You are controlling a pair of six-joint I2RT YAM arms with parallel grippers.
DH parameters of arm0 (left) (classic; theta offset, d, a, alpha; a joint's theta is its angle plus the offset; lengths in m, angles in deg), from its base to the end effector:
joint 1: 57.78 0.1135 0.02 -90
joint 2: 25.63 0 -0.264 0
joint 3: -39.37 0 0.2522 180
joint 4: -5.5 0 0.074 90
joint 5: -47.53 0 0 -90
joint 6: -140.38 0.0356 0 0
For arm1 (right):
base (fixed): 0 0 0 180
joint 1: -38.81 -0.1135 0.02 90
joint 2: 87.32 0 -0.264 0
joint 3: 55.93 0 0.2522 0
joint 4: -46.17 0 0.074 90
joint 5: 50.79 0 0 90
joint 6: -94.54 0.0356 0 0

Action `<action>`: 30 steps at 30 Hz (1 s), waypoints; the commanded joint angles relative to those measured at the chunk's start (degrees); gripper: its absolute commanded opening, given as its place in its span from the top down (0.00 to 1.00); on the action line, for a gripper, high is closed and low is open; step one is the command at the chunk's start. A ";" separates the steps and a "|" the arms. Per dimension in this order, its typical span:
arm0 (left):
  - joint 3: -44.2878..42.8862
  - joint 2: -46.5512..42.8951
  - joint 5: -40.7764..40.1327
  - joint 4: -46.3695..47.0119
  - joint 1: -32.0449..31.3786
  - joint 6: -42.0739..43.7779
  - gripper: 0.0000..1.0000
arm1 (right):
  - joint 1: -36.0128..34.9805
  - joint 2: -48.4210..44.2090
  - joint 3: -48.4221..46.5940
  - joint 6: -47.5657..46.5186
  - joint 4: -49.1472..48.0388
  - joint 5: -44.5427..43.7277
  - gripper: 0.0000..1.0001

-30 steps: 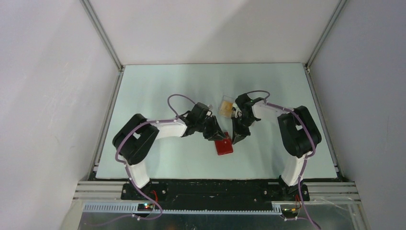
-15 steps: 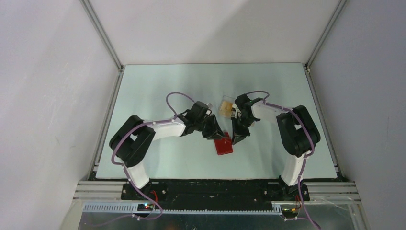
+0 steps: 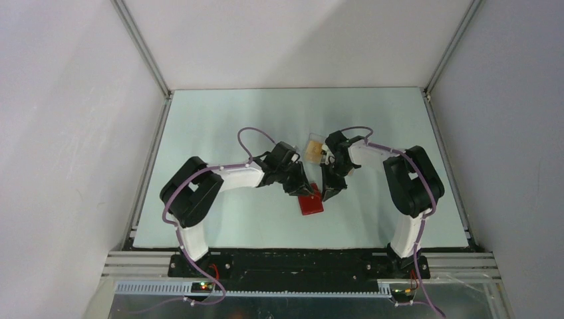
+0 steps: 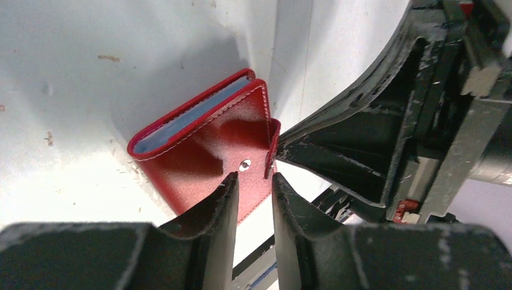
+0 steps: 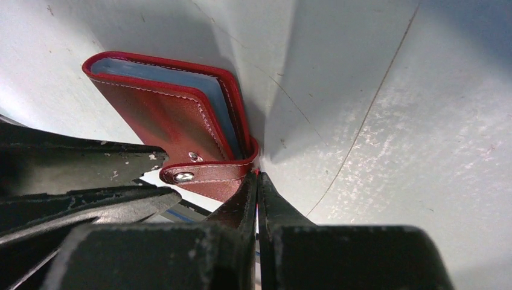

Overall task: Put the credit cards into the card holder
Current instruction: Close the card holder at the center of the board.

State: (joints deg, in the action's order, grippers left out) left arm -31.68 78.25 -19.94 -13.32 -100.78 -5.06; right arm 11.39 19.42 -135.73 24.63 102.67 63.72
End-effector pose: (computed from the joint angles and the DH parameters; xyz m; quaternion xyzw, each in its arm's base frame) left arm 0.2551 -0.2566 0.1492 -0.0366 0.9278 -0.3644 0.0707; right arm 0.2888 0.1665 0.1464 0.0745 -0.9728 -0.2165 0.0342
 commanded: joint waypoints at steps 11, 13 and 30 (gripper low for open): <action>-3.50 2.29 -1.18 0.14 -0.15 1.00 0.78 | -1.23 1.41 -1.81 0.29 -0.20 1.58 1.00; -3.26 1.94 -1.60 0.01 -0.17 1.14 0.83 | -1.23 1.32 -1.75 0.34 -0.25 1.51 1.00; -0.17 -1.43 -6.11 -1.78 -0.63 -3.24 1.00 | -0.81 -4.31 -1.85 0.86 -0.46 -0.83 0.87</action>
State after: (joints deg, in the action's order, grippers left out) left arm -32.80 79.06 -23.35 -14.46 -100.96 -6.39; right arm 10.74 19.66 -135.84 25.31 102.47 63.81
